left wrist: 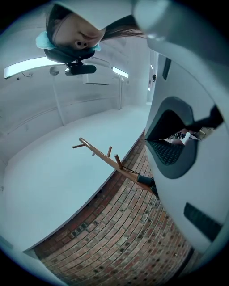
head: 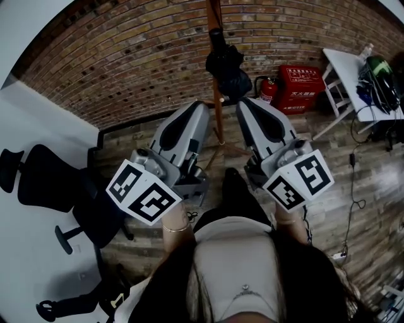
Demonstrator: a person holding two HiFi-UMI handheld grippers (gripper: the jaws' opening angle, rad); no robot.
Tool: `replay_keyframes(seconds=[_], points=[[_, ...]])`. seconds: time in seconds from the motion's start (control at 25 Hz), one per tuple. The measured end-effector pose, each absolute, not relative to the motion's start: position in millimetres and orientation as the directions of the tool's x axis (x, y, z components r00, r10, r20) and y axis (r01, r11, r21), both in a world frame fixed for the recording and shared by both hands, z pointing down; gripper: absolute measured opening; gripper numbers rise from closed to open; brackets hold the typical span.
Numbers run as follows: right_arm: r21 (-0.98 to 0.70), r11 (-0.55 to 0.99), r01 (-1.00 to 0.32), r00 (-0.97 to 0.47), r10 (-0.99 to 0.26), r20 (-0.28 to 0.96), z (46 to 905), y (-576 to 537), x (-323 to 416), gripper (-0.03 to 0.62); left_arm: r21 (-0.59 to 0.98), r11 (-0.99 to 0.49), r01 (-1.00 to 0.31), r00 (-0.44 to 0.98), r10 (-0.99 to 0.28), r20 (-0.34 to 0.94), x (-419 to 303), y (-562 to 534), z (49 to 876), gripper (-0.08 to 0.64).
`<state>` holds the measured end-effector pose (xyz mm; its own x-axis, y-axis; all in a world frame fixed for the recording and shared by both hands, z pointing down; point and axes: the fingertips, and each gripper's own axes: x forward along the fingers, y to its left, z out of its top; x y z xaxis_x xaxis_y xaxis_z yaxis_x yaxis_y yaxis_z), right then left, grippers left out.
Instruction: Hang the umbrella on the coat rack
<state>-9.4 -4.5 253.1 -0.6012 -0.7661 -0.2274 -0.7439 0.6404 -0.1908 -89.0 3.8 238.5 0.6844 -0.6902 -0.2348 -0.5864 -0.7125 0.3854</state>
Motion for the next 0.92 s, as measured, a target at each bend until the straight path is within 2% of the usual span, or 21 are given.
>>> replay_keyframes(seconds=[0.92], points=[[-0.202, 0.642, -0.739, -0.614, -0.766, -0.189, 260.3, 42.9, 6.1, 0.035, 0.375, -0.738, -0.562, 0.707, -0.663, -0.245, -61.7, 47.4, 242.0, 0.011]])
